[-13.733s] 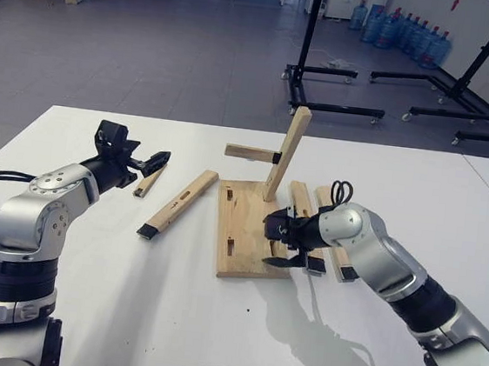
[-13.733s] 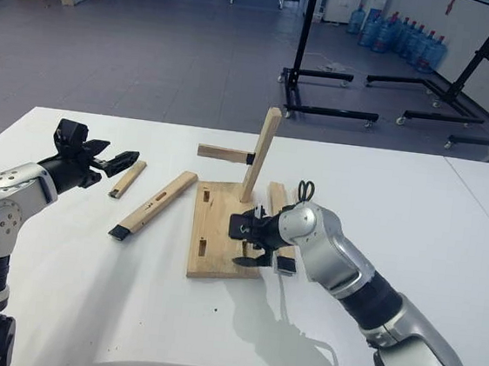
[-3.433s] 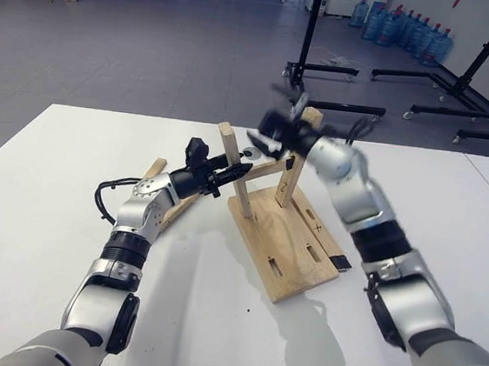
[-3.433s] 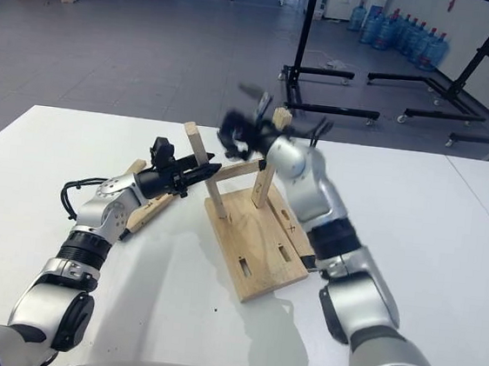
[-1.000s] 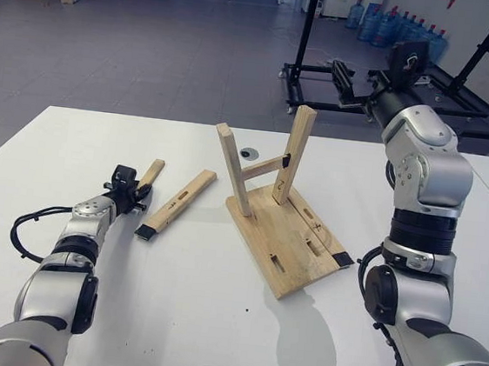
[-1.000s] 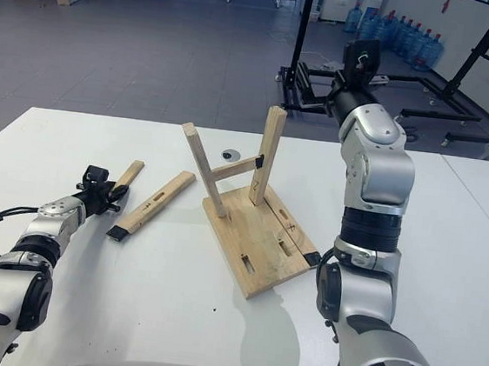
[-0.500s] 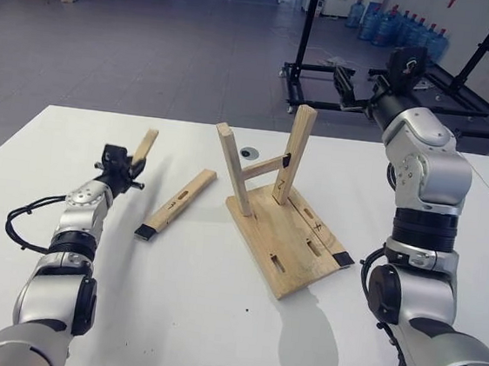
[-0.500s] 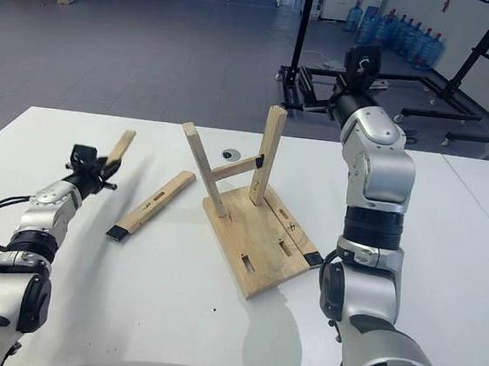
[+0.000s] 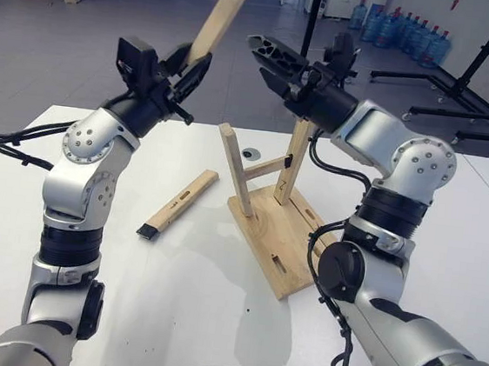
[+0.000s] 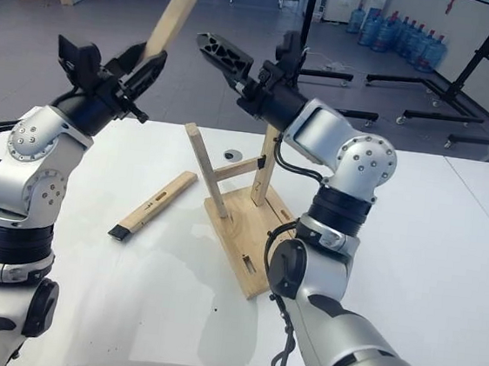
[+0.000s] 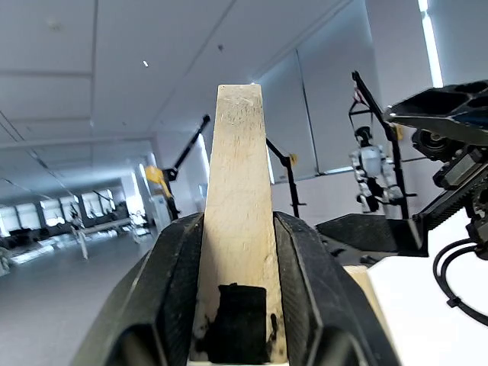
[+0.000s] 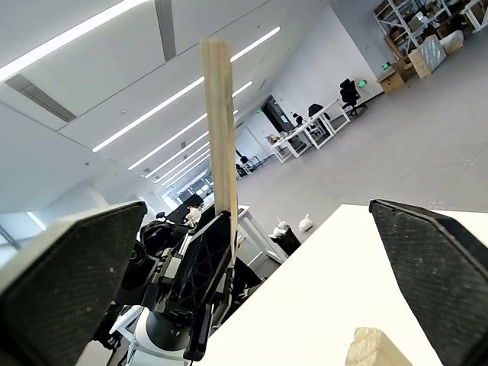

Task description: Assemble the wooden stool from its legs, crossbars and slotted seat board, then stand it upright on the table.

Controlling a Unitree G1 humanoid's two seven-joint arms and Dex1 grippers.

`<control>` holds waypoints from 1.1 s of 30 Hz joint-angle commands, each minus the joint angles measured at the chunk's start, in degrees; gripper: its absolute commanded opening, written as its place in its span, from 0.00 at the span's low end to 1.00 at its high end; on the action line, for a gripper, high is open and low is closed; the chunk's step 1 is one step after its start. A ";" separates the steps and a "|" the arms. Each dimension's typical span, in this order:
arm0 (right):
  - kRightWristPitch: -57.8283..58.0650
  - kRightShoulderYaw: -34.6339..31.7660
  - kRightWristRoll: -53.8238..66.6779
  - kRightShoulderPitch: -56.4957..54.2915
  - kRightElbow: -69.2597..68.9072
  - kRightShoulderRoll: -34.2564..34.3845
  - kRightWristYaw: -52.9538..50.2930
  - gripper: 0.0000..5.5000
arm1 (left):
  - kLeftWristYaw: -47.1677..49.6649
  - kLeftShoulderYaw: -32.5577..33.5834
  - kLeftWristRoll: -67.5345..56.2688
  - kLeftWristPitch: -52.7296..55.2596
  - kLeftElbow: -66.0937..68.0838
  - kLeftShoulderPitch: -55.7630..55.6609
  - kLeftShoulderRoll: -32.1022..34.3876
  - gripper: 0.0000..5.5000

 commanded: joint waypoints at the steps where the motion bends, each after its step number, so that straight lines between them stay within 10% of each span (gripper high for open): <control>1: -2.80 -0.15 2.61 -0.25 0.12 1.26 -3.07 0.98 | 0.71 -0.81 0.45 1.83 -1.11 -0.29 -0.28 0.23; 17: -18.40 4.84 3.95 -4.68 9.51 4.50 -3.95 0.98 | 0.36 -4.45 -0.09 4.69 -5.70 4.51 -2.51 0.23; 33: -21.22 6.59 5.36 -4.36 10.90 3.67 -4.27 0.48 | 0.35 -4.79 0.88 4.42 -5.63 4.64 -2.56 0.23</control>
